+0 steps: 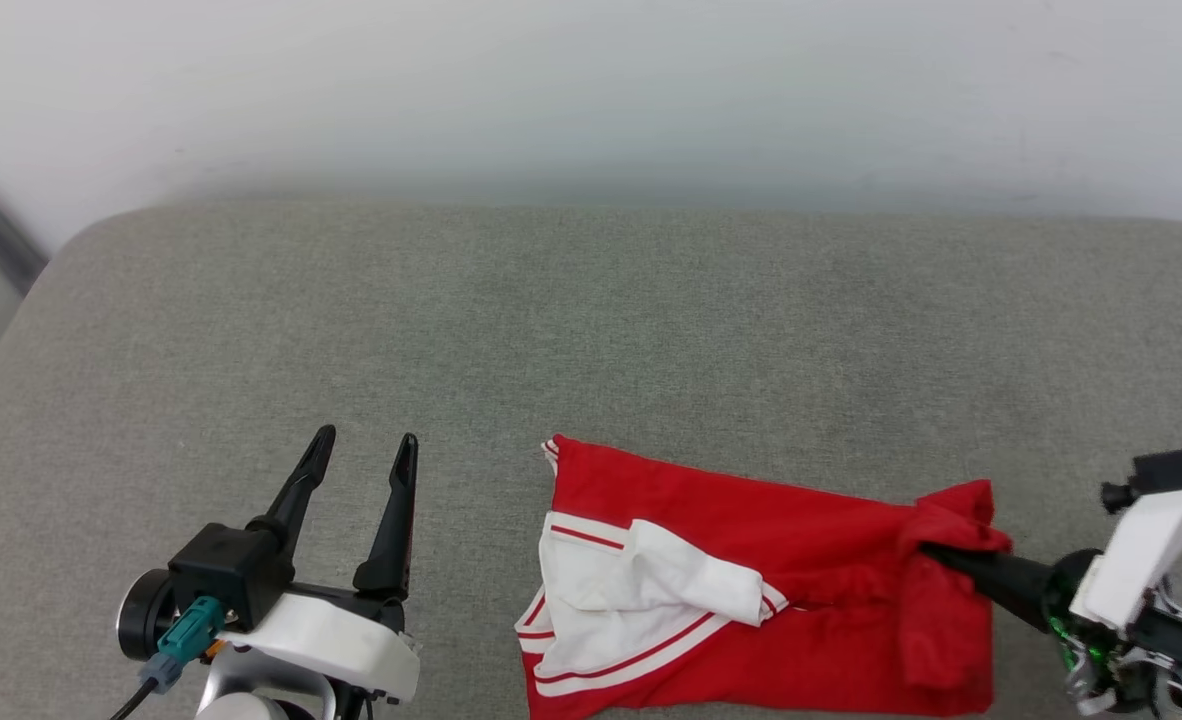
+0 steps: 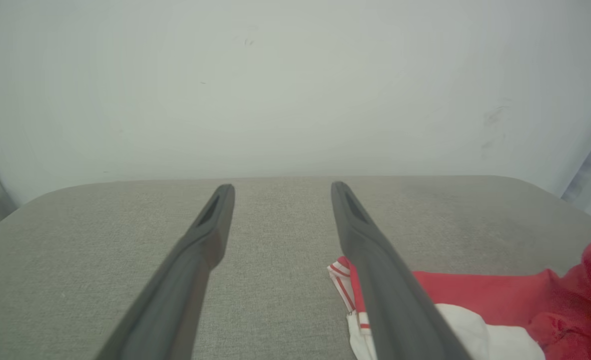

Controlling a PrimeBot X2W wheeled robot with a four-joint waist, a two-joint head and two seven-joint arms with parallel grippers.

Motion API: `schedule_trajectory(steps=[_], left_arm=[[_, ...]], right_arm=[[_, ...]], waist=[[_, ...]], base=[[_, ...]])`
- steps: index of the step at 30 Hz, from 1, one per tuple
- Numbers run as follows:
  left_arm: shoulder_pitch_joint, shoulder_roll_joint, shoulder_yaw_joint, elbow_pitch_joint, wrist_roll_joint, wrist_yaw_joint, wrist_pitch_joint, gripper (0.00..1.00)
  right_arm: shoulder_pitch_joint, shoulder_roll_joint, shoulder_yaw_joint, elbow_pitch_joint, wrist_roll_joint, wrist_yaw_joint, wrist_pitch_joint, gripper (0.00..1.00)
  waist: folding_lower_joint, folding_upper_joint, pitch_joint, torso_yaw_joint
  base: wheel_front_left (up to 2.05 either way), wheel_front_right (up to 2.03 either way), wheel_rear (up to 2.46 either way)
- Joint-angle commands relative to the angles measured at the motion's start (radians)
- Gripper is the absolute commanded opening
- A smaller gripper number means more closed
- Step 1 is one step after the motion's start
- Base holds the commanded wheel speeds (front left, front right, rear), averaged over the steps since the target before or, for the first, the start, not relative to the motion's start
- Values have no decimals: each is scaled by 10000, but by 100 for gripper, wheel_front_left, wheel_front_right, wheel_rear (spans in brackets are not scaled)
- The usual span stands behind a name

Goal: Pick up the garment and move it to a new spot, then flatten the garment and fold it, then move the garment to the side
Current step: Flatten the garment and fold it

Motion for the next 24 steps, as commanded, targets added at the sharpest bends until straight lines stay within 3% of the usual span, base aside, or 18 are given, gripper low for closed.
schedule_trajectory(steps=[1,4,11,18,19,20,21,24], left_arm=[[-135,-1,-32,-17,27,-34,7,100],[-211,-30,-70,3,35,-73,27,100],[-502,-168,-182,100,68,-164,-33,100],[-931,-319,-247,235,96,-305,-113,100],[-998,-348,-258,267,107,-335,-131,100],[-1048,-377,-261,312,113,-350,-151,100],[-1087,-405,-265,351,120,-372,-168,100],[-1187,-483,-281,455,134,-403,-209,100]], right_arm=[[-182,45,538,237,415,-4,-258,0],[-337,47,1264,561,915,-4,-634,0],[-1118,43,4442,1550,2213,-4,-2161,0],[-2285,38,6706,2515,2160,-4,-3429,0],[-2431,39,6907,2668,2013,-4,-3593,7],[-2557,39,7078,2823,1864,-3,-3793,43],[-2672,33,7197,2996,1719,-4,-4018,97],[-2953,40,7617,3258,1281,-3,-4390,100]], waist=[[0,-1,55,138],[0,-1,129,247],[0,-1,548,602],[0,-1,1159,863],[0,-1,1235,888],[0,-1,1296,906],[0,-1,1343,914],[0,-1,1435,910]], base=[[0,0,0],[0,0,0],[0,0,0],[0,0,0],[0,0,0],[0,0,0],[0,0,0],[0,0,0]])
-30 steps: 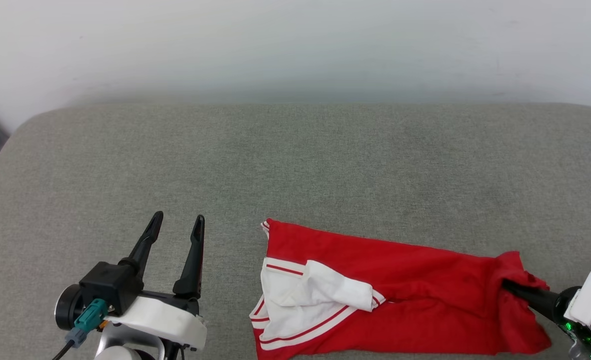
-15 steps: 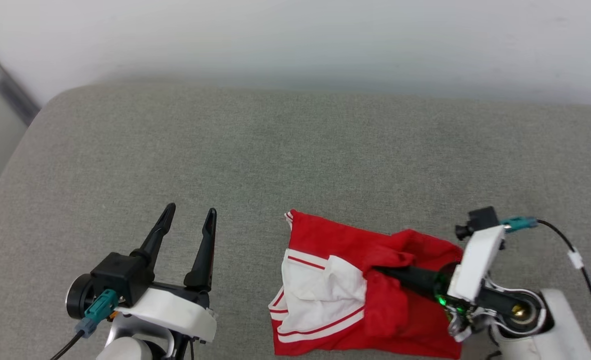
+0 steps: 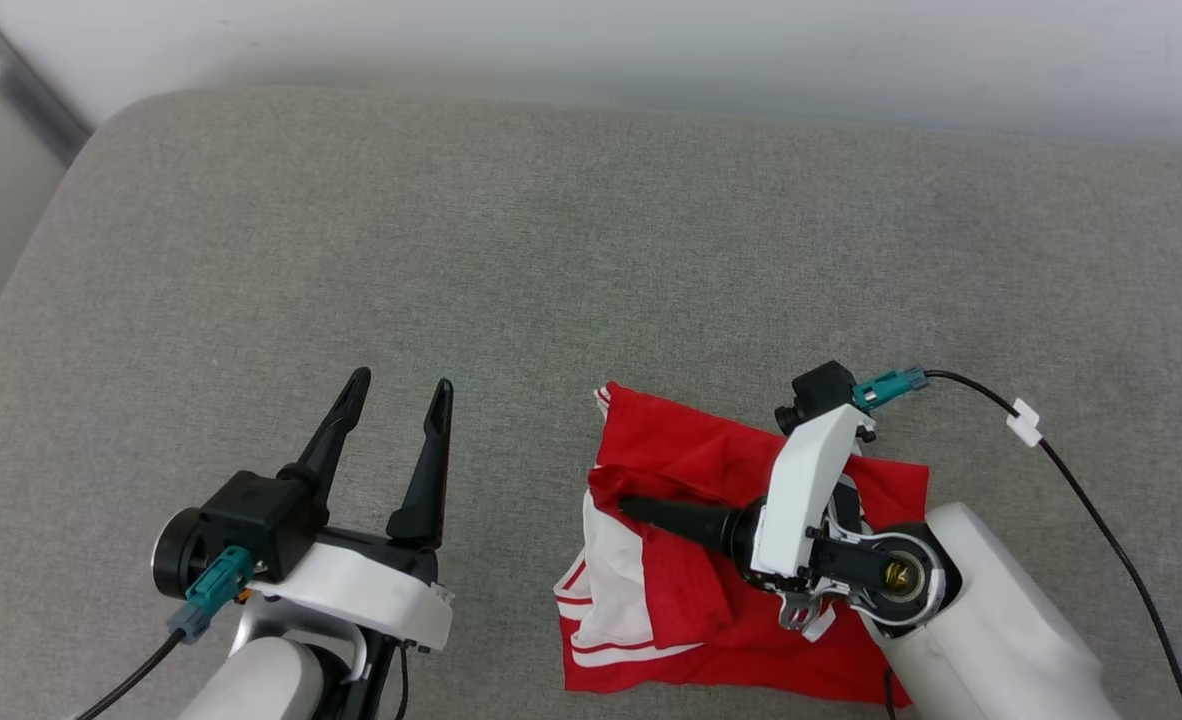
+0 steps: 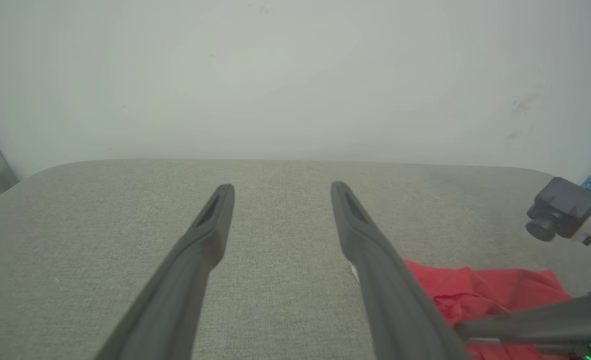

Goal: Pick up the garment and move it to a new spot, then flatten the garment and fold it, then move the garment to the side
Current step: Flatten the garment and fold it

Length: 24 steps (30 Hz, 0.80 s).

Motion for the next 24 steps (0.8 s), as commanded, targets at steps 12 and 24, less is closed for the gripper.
schedule_trajectory(steps=[12,24], left_arm=[[-14,14,-8,307,-47,-62,-99,100],[606,109,332,258,-321,299,-153,100]], right_arm=[[-684,-1943,1671,-1753,-2476,-4,-1402,100],[1511,-2859,-1682,-2204,-7050,-4,-4805,100]], waist=[[-1,0,-339,-445],[-1,0,-853,-1232]], base=[[0,0,0],[0,0,0]])
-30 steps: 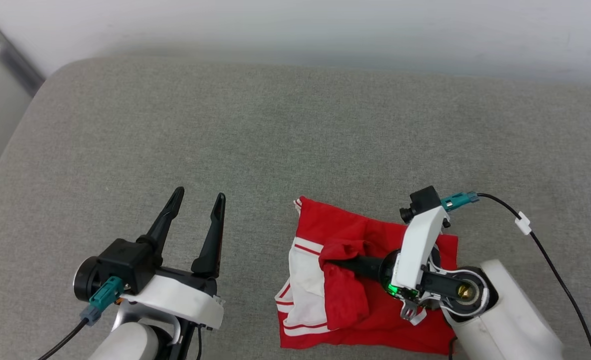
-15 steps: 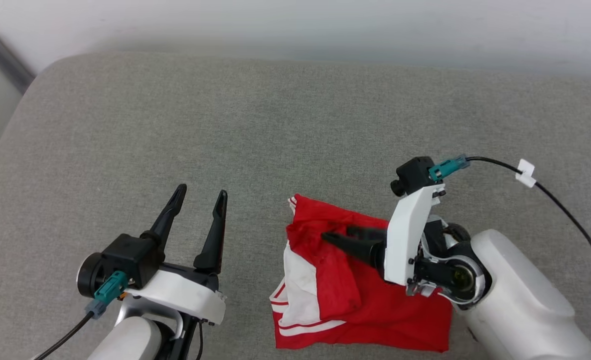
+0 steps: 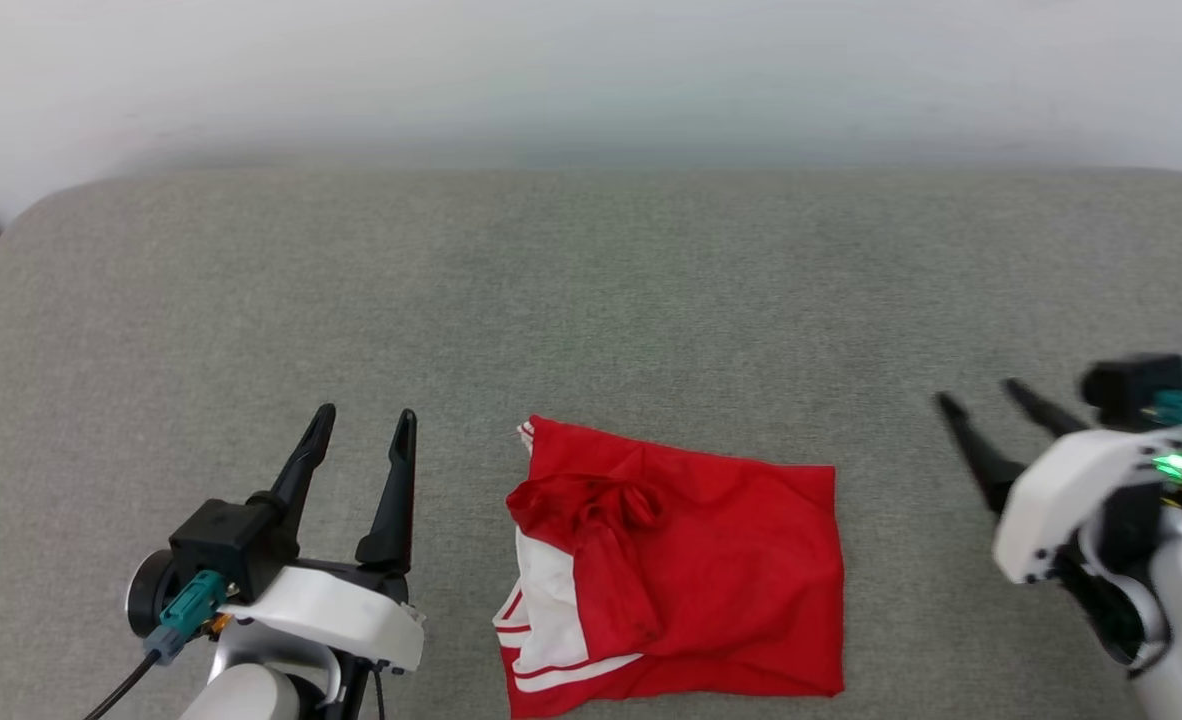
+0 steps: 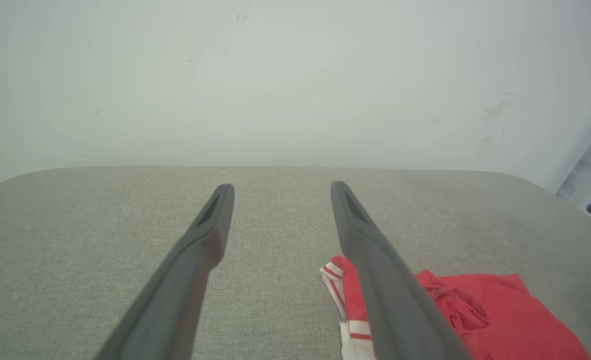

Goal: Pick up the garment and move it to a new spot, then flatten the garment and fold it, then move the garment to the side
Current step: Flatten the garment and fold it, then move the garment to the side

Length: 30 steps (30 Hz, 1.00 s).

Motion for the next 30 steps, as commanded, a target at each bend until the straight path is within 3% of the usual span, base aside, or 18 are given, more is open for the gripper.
schedule_trajectory(steps=[1,6,12,19,30], left_arm=[[136,30,67,-12,-58,45,-61,100],[371,40,212,62,-139,149,-93,100],[634,-9,324,207,-220,231,-139,100],[947,23,347,373,-135,353,-159,100],[1181,58,471,423,-87,535,-184,100]], right_arm=[[333,125,-455,-169,-286,-8,-294,100],[1423,780,-2148,-1266,-1324,-6,-1763,100],[2674,1482,-2711,-2580,-1907,-8,-2816,100],[3664,2034,-2620,-3380,-2309,-8,-2933,100],[4079,2196,-2599,-3979,-2582,-8,-2596,100]], waist=[[0,0,-98,-135],[0,0,-316,-348],[0,0,-615,-423],[0,0,-857,-435],[0,0,-1053,-388]], base=[[0,0,0],[0,0,0],[0,0,0],[0,0,0],[0,0,0]])
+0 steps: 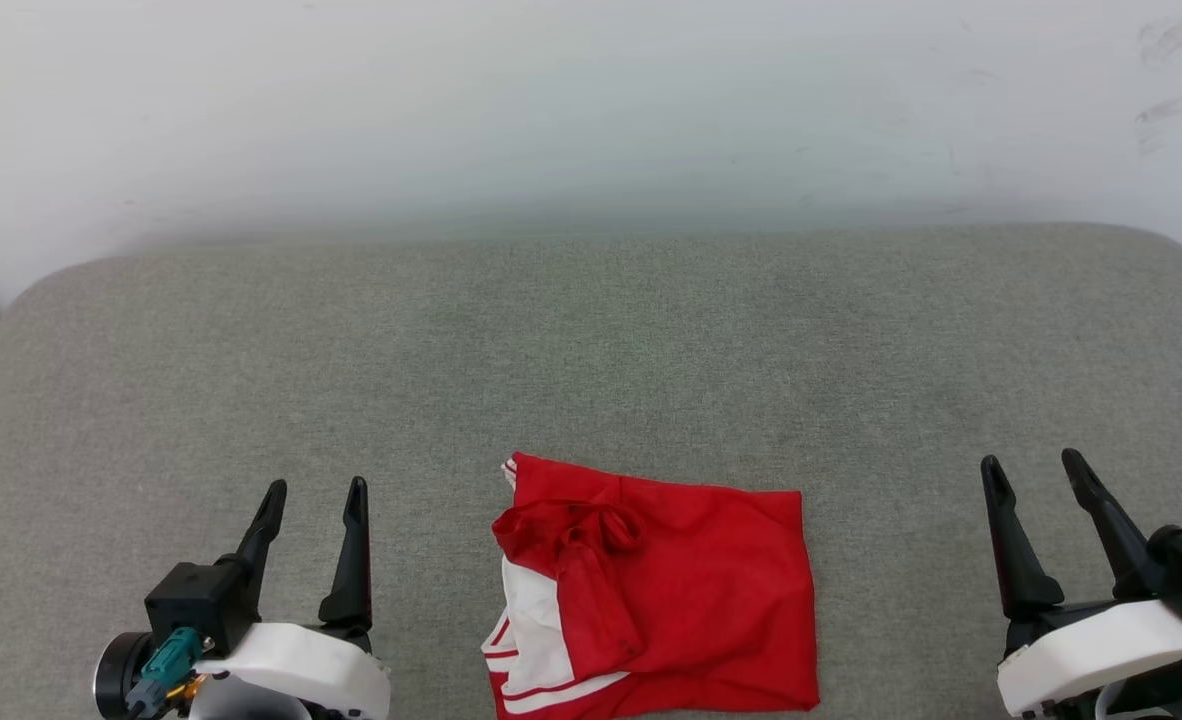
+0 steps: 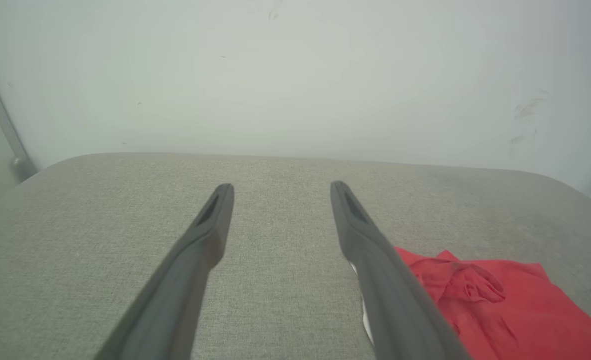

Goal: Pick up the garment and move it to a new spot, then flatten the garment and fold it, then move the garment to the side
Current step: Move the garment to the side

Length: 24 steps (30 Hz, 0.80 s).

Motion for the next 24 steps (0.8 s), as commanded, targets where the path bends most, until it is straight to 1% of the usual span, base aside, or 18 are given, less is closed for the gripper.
schedule_trajectory(steps=[1,7,9,12,16,18,19,22,24], left_arm=[[122,0,33,-19,18,43,-37,100],[67,-38,131,-59,23,69,-50,100],[40,-64,170,-69,32,78,-58,100],[-59,-125,272,-73,23,49,-70,100],[-286,-271,337,-142,153,-24,-80,100],[-425,-344,375,-163,217,-99,-85,100],[-425,-344,375,-163,217,-99,-85,100],[-653,-495,413,-177,348,-243,-92,100],[-775,-582,467,-176,439,-332,-92,100]], right_arm=[[136,59,-20,-96,-31,-6,47,100],[284,152,-476,65,274,-8,379,100],[304,78,-753,365,559,-8,657,100],[101,-128,-1170,1020,1522,-8,1292,100],[-504,-437,-1767,2427,3253,-6,3015,100],[-786,-620,-1888,3120,3794,-6,3987,100],[-786,-620,-1888,3120,3794,-6,3987,100],[-1260,-573,-1717,3949,4874,-6,5627,100],[-1589,-411,-1658,4401,5630,-6,6617,100]], waist=[[1,0,-1,-10],[1,0,69,0],[1,0,103,12],[1,0,191,87],[1,0,437,323],[1,0,605,499],[1,0,605,499],[1,0,848,801],[1,0,998,989]], base=[[0,0,0],[0,0,0],[0,0,0],[0,0,0],[0,0,0],[0,0,0],[0,0,0],[0,0,0],[0,0,0]])
